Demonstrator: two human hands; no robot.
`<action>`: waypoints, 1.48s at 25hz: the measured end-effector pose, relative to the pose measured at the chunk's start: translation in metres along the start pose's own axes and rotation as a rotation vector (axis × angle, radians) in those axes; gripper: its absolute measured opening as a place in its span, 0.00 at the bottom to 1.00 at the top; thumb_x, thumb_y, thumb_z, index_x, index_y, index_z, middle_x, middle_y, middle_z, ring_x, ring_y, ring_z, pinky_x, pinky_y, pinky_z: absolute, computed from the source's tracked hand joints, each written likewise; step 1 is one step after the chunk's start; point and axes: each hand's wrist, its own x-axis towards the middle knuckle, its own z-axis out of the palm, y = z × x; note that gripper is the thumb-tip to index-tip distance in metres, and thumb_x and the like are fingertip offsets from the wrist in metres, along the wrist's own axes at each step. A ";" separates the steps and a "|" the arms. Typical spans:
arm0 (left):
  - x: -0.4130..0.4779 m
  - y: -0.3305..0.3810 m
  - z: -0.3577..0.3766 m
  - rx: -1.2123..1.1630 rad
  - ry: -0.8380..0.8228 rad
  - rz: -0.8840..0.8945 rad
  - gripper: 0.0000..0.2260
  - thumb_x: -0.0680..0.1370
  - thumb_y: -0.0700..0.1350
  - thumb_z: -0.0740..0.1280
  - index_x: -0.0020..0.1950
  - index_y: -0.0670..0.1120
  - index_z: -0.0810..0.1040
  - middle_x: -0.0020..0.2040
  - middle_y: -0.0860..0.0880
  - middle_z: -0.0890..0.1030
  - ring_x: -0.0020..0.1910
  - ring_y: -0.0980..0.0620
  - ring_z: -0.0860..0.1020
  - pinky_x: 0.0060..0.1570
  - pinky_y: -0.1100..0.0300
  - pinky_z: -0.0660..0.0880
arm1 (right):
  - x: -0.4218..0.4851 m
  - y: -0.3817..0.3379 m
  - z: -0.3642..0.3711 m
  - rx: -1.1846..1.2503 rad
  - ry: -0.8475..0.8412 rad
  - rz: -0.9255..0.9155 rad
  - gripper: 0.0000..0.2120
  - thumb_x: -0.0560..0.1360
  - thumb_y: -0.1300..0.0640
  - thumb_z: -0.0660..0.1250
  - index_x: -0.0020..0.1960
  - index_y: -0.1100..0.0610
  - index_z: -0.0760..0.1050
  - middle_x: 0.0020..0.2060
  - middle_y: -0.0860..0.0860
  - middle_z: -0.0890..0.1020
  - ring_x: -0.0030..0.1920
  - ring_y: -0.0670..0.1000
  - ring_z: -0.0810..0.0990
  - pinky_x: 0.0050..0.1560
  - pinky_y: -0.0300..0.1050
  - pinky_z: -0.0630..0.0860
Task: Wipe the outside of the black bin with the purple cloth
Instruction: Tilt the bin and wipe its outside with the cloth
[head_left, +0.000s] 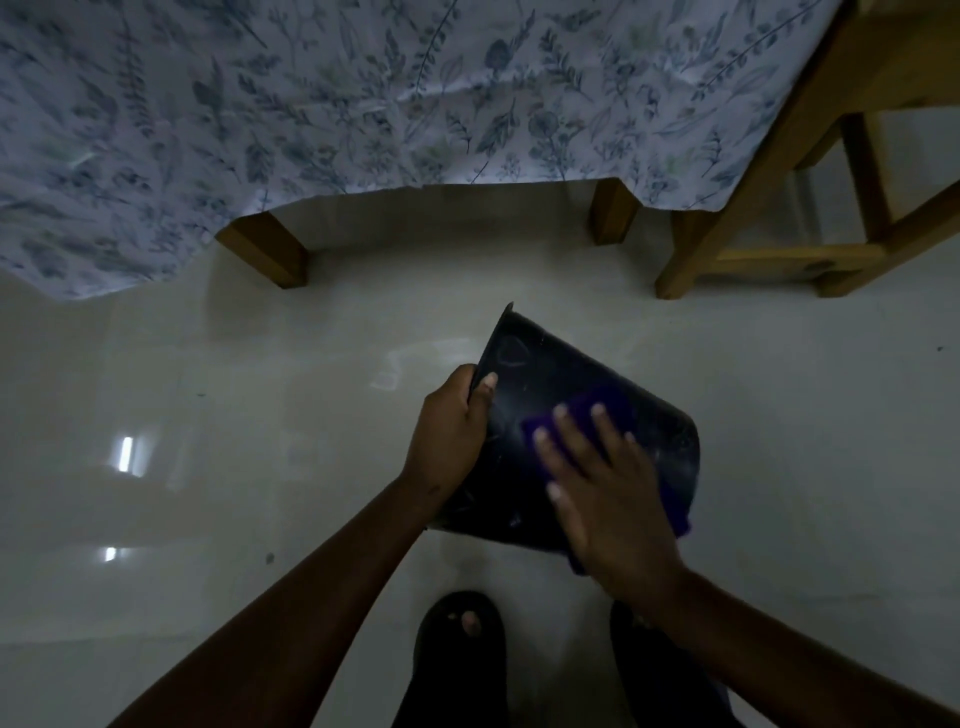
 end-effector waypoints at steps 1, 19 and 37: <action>-0.001 -0.002 0.001 0.002 0.001 0.006 0.12 0.82 0.48 0.56 0.49 0.43 0.76 0.39 0.51 0.78 0.36 0.58 0.77 0.34 0.74 0.71 | -0.002 -0.007 0.006 0.012 -0.002 -0.077 0.25 0.80 0.47 0.49 0.76 0.46 0.54 0.77 0.49 0.56 0.77 0.56 0.52 0.74 0.57 0.53; -0.019 -0.002 -0.006 0.110 -0.006 0.034 0.13 0.83 0.49 0.55 0.53 0.44 0.75 0.42 0.48 0.81 0.39 0.51 0.80 0.40 0.57 0.78 | 0.086 0.064 -0.012 0.417 -0.143 0.454 0.24 0.81 0.41 0.45 0.74 0.46 0.62 0.74 0.50 0.66 0.72 0.55 0.66 0.72 0.52 0.61; 0.026 0.021 0.009 0.269 0.008 0.093 0.13 0.82 0.50 0.57 0.41 0.47 0.73 0.36 0.51 0.76 0.34 0.52 0.74 0.32 0.62 0.65 | 0.054 0.004 -0.004 0.244 0.050 0.120 0.26 0.81 0.42 0.42 0.77 0.47 0.53 0.78 0.49 0.57 0.77 0.55 0.54 0.72 0.54 0.53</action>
